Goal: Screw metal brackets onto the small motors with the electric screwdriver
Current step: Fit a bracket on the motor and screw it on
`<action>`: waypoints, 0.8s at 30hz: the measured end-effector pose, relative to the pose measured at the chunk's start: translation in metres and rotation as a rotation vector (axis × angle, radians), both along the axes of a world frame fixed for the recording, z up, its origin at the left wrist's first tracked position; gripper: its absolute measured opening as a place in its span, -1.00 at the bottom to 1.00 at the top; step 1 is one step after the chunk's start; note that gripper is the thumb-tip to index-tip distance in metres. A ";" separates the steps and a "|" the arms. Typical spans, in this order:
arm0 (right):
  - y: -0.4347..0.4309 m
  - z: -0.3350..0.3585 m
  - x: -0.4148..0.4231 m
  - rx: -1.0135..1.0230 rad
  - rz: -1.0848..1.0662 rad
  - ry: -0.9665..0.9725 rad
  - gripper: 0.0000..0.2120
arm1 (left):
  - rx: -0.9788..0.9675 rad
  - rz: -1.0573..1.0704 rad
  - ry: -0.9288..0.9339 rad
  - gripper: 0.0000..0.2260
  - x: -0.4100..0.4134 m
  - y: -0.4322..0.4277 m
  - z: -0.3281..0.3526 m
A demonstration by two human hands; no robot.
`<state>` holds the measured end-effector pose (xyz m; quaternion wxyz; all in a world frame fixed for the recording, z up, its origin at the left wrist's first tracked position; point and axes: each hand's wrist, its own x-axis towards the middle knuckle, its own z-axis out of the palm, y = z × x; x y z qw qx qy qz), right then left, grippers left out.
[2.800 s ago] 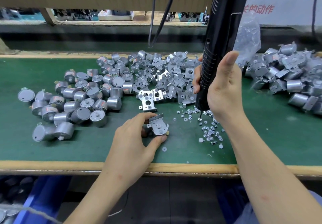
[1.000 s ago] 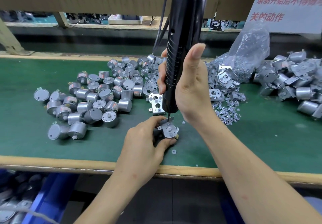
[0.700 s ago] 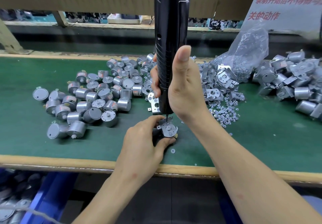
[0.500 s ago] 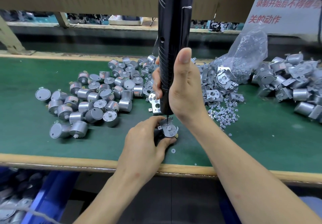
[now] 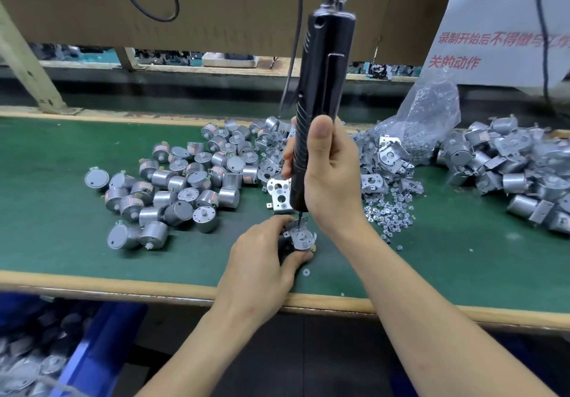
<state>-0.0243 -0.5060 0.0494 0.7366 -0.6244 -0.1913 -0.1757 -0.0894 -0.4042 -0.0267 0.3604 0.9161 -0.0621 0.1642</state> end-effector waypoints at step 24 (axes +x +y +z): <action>-0.190 0.011 -0.025 0.703 -0.199 0.707 -0.85 | 0.514 0.440 0.017 -0.61 0.011 0.056 0.019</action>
